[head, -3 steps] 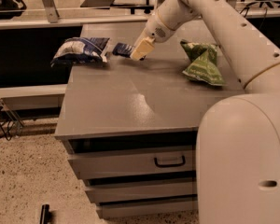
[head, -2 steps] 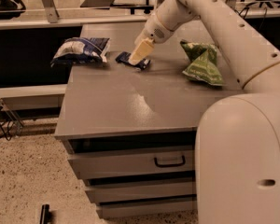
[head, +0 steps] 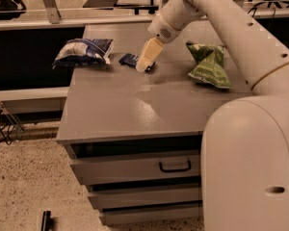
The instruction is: Move rxbar blueberry near blue chip bag
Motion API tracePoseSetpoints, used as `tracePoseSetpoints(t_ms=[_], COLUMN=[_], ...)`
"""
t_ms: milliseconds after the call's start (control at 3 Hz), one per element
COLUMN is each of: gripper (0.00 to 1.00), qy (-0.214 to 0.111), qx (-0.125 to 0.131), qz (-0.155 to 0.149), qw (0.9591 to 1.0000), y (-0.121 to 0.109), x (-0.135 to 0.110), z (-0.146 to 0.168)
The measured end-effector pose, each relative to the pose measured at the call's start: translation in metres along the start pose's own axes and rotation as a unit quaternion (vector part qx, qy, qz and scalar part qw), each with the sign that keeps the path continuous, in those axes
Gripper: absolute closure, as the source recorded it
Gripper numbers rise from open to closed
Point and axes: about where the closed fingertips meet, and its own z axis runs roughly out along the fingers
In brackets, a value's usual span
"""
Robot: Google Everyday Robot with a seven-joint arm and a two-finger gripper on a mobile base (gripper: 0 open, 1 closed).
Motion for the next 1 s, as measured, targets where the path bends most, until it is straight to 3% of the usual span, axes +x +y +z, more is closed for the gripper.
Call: tracePoseSetpoints(t_ms=[667, 1000], gripper=[0.00, 0.00], qy=[0.016, 0.016], qx=[0.049, 0.049], qz=[-0.017, -0.017], qw=[0.9985, 0.9985], y=[-0.014, -0.014], x=[0.028, 0.028], z=[-0.089, -0.089])
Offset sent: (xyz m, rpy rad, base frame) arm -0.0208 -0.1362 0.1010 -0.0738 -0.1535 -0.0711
